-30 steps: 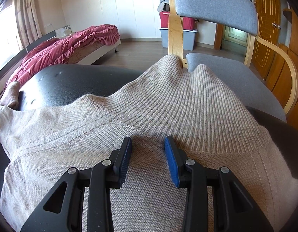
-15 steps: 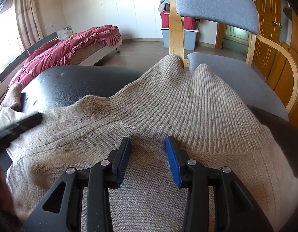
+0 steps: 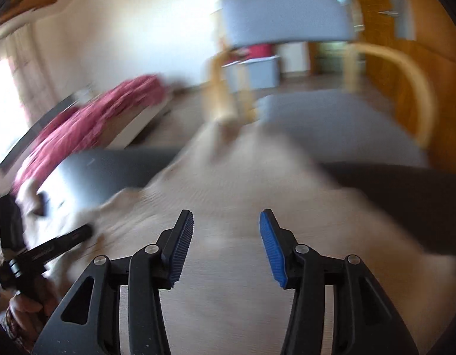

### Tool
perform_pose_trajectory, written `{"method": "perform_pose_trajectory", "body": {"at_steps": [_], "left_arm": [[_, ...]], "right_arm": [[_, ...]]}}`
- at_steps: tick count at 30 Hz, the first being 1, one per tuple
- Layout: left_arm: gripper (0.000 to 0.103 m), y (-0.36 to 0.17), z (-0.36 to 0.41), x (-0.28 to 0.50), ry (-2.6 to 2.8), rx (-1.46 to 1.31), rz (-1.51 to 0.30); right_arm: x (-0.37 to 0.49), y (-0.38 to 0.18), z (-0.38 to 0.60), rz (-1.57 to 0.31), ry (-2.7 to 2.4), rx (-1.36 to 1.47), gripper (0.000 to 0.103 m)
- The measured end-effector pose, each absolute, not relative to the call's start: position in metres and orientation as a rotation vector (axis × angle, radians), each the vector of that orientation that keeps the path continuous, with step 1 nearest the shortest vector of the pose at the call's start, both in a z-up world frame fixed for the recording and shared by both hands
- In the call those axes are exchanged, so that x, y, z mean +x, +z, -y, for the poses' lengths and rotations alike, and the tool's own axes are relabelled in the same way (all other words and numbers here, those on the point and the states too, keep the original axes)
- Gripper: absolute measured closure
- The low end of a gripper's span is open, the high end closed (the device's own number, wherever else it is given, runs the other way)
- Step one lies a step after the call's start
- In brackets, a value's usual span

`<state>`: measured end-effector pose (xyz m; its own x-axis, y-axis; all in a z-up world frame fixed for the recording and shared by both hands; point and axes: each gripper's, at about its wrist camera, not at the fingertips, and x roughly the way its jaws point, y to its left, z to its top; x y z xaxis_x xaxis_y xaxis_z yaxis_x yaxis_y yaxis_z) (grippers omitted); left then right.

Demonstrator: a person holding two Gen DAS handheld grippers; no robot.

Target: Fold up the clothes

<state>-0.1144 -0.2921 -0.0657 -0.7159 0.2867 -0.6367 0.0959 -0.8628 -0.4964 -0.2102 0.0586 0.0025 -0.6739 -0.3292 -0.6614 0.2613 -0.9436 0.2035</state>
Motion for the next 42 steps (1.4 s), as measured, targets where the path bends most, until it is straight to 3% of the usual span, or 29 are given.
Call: {"method": "perform_pose_trajectory", "body": {"at_steps": [9, 14, 22, 23, 25, 30, 37, 42], "left_arm": [[0.084, -0.060, 0.278, -0.097, 2.687, -1.123, 0.807], [0.084, -0.059, 0.282, -0.095, 2.679, -1.119, 0.820], [0.084, -0.059, 0.285, -0.092, 2.669, -1.114, 0.836], [0.084, -0.059, 0.285, -0.092, 2.668, -1.114, 0.838], [0.084, -0.059, 0.286, -0.091, 2.667, -1.113, 0.840], [0.084, -0.059, 0.286, -0.090, 2.664, -1.112, 0.847], [0.084, -0.059, 0.287, -0.090, 2.660, -1.112, 0.852], [0.084, -0.058, 0.286, -0.089, 2.669, -1.118, 0.839]], "right_arm": [[-0.210, -0.002, -0.276, -0.044, -3.122, 1.472, 0.052], [-0.199, -0.020, -0.336, -0.139, -3.110, 1.709, 0.049], [-0.179, -0.032, -0.383, 0.223, -3.084, 1.715, 0.049], [-0.176, -0.032, -0.388, 0.254, -3.085, 1.705, 0.054], [-0.168, -0.030, -0.397, 0.263, -3.102, 1.681, 0.084], [-0.141, -0.006, -0.413, 0.303, -3.209, 1.515, 0.091], [-0.065, 0.036, -0.451, 0.507, -3.401, 1.264, 0.091], [-0.042, 0.029, -0.453, 0.732, -3.274, 1.261, 0.089]]}}
